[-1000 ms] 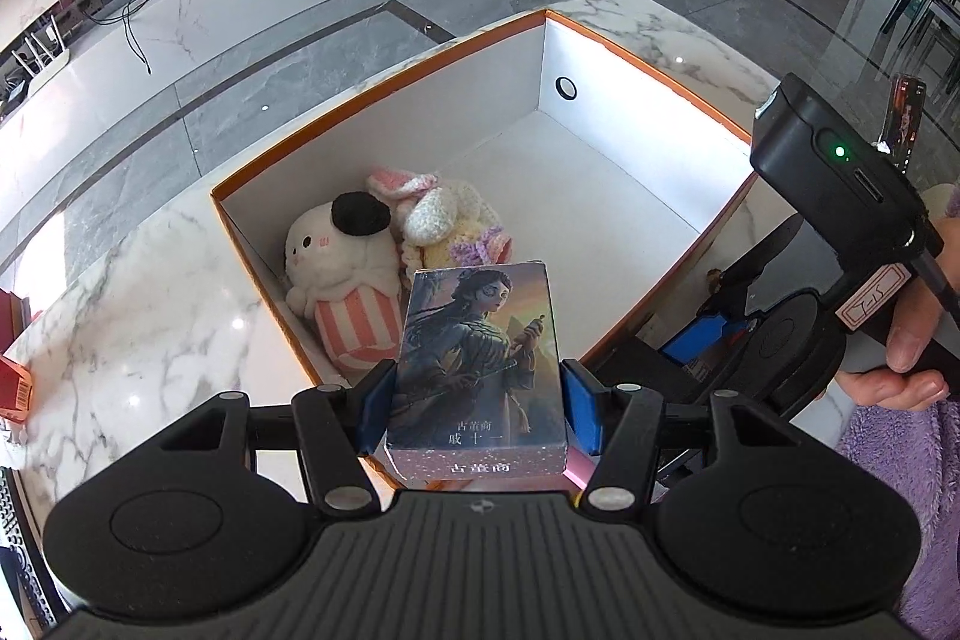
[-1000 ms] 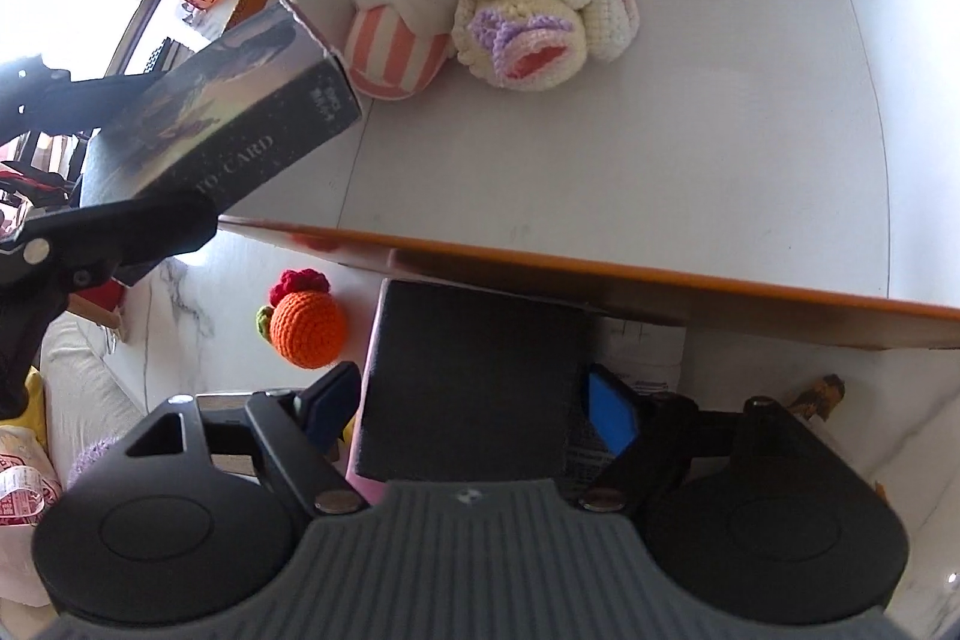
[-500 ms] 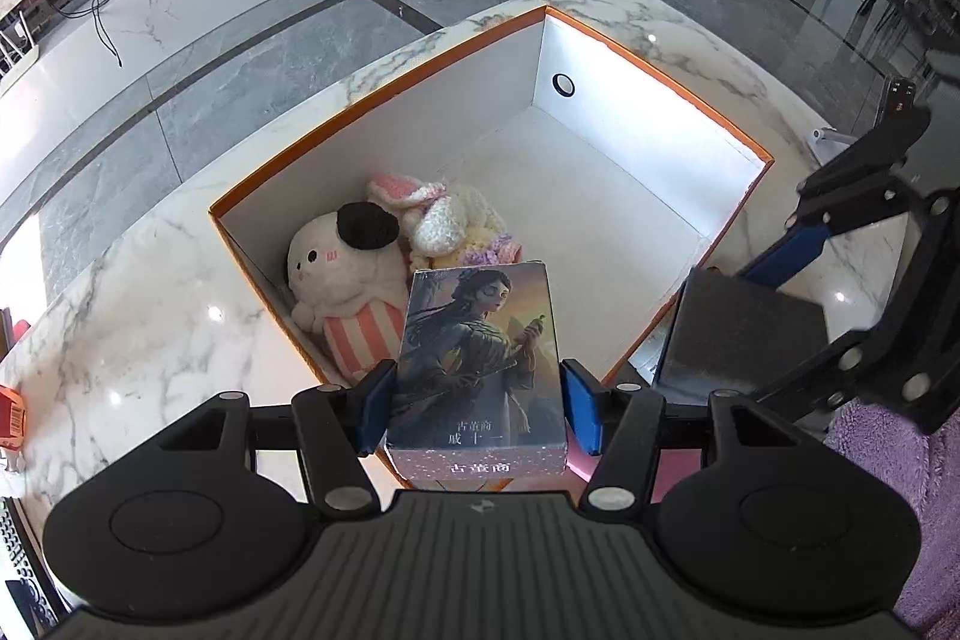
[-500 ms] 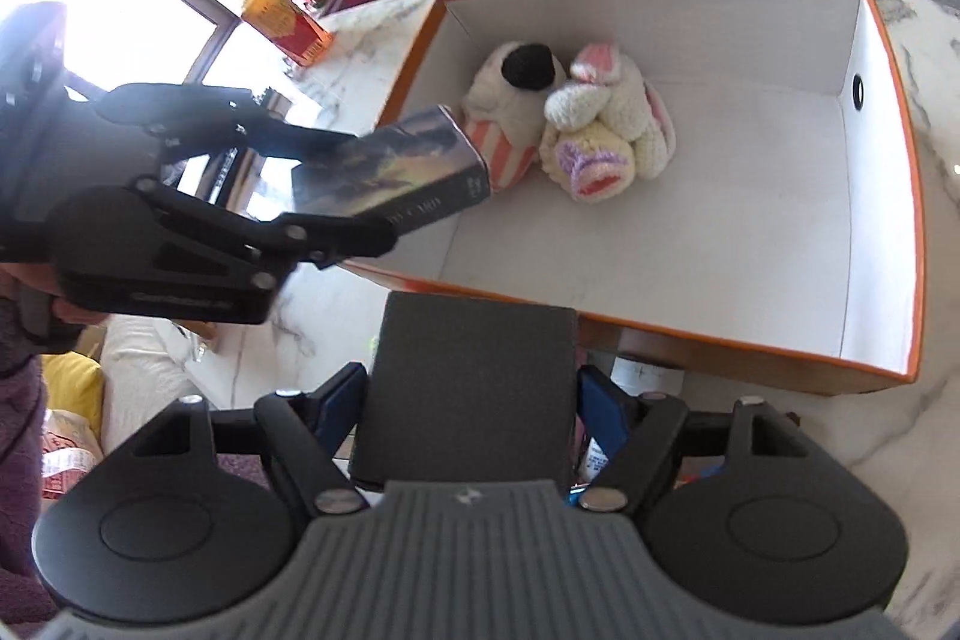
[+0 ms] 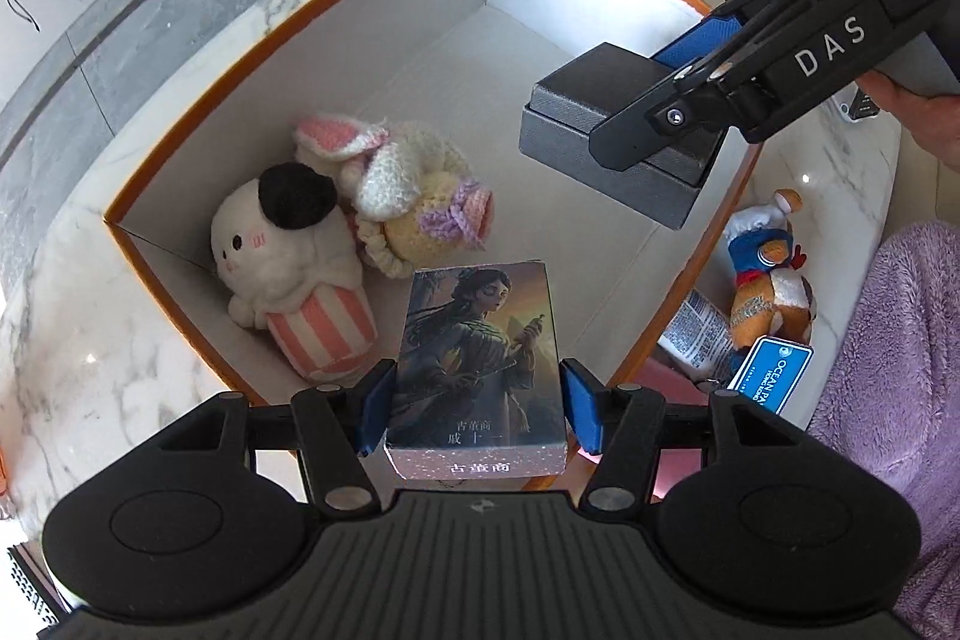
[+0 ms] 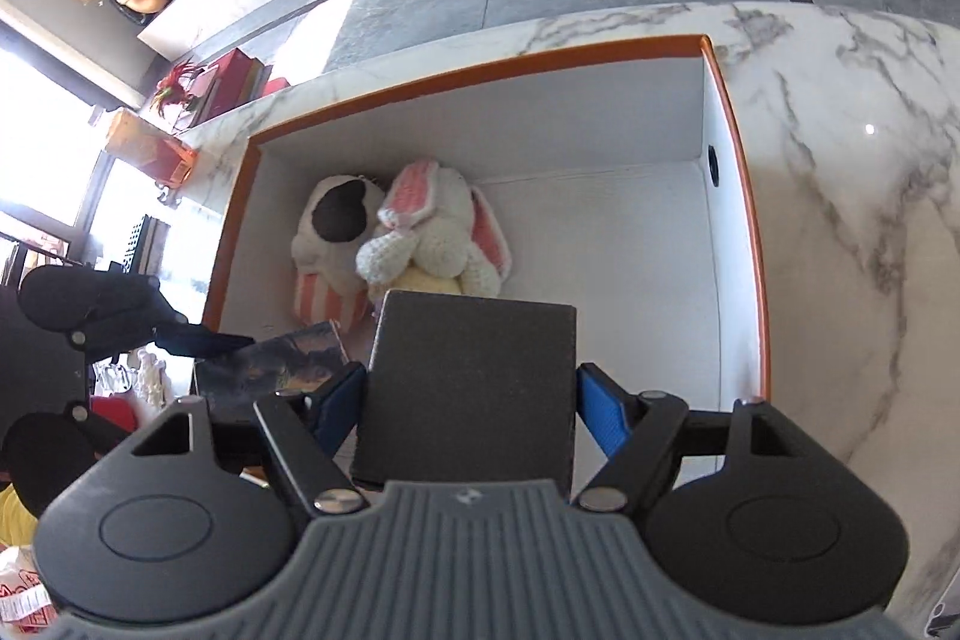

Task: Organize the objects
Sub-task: 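Carry the card box and grey box over the orange box with both tools, then lower the card box into the box and open left tool while right tool holds the grey box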

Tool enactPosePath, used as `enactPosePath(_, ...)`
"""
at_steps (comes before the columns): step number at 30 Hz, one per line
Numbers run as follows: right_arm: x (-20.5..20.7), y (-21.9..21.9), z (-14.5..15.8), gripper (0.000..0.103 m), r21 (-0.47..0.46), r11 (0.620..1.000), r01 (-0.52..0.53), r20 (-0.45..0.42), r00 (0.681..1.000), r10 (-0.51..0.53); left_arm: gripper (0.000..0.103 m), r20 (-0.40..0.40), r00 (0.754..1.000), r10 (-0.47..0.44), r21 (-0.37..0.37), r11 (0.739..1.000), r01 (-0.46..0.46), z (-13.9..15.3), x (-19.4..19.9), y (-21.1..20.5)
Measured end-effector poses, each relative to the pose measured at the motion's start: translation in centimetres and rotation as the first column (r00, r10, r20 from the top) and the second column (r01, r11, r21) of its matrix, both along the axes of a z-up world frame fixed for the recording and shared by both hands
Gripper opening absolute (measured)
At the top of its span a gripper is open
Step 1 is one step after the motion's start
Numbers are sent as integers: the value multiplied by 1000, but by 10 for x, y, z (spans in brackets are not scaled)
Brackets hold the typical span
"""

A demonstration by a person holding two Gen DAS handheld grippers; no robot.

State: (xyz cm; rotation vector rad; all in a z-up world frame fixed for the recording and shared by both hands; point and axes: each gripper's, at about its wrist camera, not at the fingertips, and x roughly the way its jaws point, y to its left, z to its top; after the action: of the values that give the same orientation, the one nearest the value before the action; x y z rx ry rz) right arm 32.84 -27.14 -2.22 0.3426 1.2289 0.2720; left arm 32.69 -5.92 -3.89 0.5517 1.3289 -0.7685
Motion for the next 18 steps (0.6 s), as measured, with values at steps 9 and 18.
enactPosePath(9, 19, 15, -42, 76, -67, 997, -49, -89, 995, 43, 68, -106, 994, -14, 33, 999, 18, -33, 16, -9)
enactPosePath(18, 26, 25, -66, 76, -96, 991, -88, -147, 986, 73, 69, -132, 989, -72, 31, 997, 77, -46, 23, -9)
